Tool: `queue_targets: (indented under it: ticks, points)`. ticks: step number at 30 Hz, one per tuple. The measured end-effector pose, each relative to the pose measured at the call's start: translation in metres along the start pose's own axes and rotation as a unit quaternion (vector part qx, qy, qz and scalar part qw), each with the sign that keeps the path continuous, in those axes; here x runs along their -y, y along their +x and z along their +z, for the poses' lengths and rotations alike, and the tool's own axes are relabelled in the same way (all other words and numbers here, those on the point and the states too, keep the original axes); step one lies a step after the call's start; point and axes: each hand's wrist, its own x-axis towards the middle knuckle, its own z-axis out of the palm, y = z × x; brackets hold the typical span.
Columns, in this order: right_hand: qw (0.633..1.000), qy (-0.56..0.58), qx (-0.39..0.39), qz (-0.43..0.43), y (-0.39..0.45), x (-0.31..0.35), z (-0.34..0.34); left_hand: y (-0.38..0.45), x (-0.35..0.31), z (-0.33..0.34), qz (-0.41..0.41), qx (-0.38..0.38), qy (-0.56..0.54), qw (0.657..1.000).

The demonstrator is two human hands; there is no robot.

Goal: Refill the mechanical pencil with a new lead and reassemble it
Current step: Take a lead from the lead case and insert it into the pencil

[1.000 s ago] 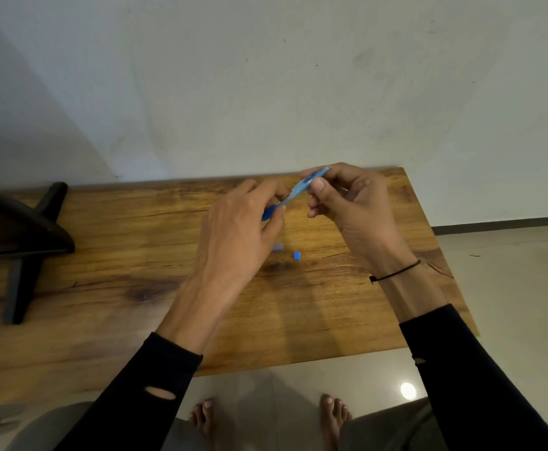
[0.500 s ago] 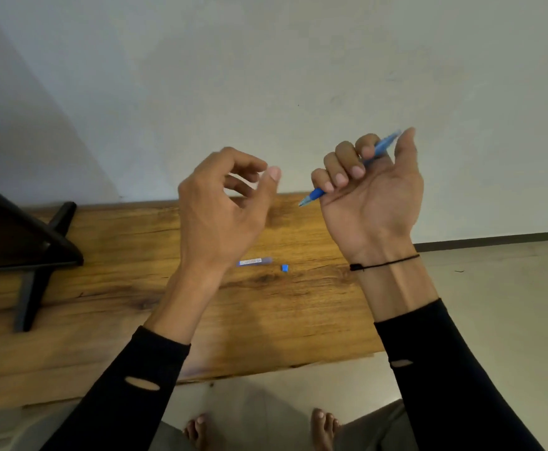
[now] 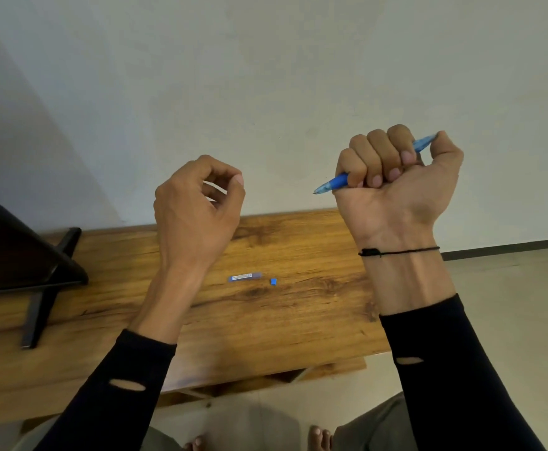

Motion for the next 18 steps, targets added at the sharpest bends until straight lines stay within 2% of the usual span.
queue_targets:
  ticks: [18]
  points:
    - [1.000, -0.009, 0.013, 0.009, -0.0053, -0.0027, 0.0066, -0.0032, -0.0024, -0.0005, 0.011, 0.012, 0.014, 1.000]
